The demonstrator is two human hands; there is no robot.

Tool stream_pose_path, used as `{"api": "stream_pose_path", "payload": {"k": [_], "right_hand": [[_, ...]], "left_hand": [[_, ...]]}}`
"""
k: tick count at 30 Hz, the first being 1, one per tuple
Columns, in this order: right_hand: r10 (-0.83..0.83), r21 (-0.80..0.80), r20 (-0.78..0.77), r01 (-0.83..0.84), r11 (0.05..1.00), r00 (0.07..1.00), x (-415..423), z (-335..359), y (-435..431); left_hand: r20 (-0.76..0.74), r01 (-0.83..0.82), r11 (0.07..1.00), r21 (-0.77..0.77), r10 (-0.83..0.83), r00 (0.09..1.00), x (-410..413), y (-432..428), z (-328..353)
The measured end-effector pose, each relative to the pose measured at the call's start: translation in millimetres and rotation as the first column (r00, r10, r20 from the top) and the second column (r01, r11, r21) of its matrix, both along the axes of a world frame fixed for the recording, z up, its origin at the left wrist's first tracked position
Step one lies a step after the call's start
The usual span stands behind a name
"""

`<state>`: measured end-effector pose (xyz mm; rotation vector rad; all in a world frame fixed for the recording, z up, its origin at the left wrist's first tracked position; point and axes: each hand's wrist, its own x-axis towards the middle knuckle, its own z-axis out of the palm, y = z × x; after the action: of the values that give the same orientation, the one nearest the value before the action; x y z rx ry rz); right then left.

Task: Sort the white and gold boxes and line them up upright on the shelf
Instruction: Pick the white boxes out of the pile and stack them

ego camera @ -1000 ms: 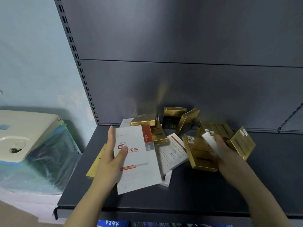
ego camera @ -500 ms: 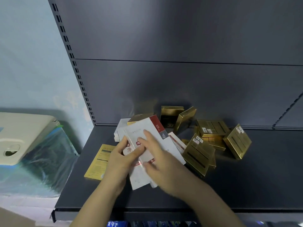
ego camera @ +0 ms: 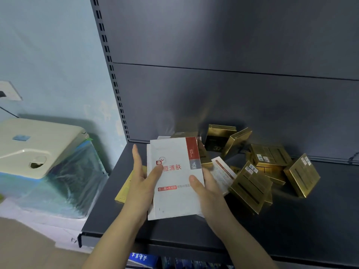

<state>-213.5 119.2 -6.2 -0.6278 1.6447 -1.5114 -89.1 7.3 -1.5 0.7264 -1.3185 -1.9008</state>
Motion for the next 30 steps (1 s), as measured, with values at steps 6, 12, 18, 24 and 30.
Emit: {"api": "stream_pose_path", "payload": {"k": [6,12,18,24,30], "right_hand": [[0.096,-0.01,0.101,-0.096,0.995,0.99,5,-12,-9],[0.229,0.045,-0.345,-0.228,0.973,0.91,18,-17,-17],[0.505,0.362,-0.768,-0.383,0.85,0.393,46,-26,-69],[0.603,0.565,-0.796,-0.295,0.77,0.05,46,-53,-103],[0.512,0.479,-0.837,-0.193,0.856,0.192,14,-65,-88]], "left_hand": [[0.04,0.023,0.996,-0.082,-0.02,0.999,16,-15,2],[0.17,-0.136,0.99,0.029,0.129,0.977,66,-52,-12],[0.388,-0.272,0.959,0.077,0.223,0.895,135,-96,-39],[0.441,-0.288,0.949,0.125,0.207,0.873,142,-104,-46],[0.41,-0.259,0.955,0.146,0.179,0.894,104,-103,-32]]}}
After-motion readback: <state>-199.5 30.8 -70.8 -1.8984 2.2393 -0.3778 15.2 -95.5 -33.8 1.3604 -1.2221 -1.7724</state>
